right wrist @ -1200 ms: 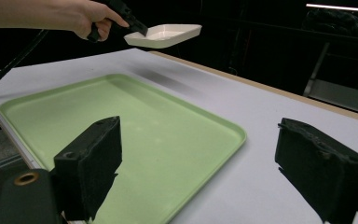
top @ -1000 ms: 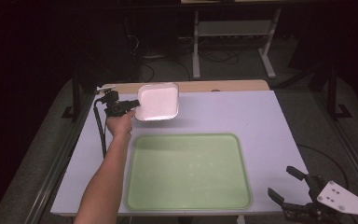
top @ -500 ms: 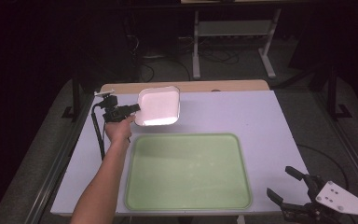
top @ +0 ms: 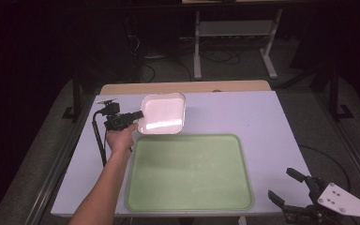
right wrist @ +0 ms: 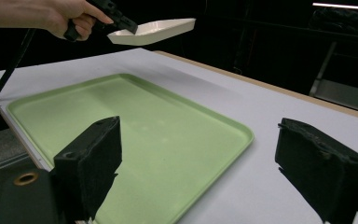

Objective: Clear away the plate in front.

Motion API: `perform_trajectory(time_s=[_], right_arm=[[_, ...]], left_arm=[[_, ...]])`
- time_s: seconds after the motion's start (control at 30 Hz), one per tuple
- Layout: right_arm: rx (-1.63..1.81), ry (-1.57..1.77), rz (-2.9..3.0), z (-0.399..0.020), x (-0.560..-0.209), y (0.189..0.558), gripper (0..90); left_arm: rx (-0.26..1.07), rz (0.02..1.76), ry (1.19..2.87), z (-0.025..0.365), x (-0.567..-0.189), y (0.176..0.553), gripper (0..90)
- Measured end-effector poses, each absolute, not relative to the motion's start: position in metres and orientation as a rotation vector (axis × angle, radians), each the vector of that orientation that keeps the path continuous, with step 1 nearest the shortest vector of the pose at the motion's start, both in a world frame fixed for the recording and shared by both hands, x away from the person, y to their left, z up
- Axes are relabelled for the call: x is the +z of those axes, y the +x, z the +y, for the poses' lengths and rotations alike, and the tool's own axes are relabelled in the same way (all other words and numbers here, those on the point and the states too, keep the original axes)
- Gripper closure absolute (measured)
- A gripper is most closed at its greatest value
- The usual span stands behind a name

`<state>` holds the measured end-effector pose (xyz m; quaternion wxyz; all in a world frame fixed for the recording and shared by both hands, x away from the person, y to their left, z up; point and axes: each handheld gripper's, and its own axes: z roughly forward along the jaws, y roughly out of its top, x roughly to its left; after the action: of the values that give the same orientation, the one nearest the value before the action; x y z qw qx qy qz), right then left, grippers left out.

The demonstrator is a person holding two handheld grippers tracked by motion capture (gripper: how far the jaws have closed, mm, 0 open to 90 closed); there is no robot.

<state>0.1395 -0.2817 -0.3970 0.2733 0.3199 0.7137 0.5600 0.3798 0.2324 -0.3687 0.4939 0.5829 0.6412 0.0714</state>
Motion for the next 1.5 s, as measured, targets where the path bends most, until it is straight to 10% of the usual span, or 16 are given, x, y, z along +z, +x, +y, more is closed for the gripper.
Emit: perform_trajectory(time_s=[1.5], right_arm=[[1.503, 0.836, 1.945, -0.275, -0.398, 0.136, 13.8]], left_arm=[[0.061, 1.585, 1.368, 0.203, -0.433, 0.287, 88.6]])
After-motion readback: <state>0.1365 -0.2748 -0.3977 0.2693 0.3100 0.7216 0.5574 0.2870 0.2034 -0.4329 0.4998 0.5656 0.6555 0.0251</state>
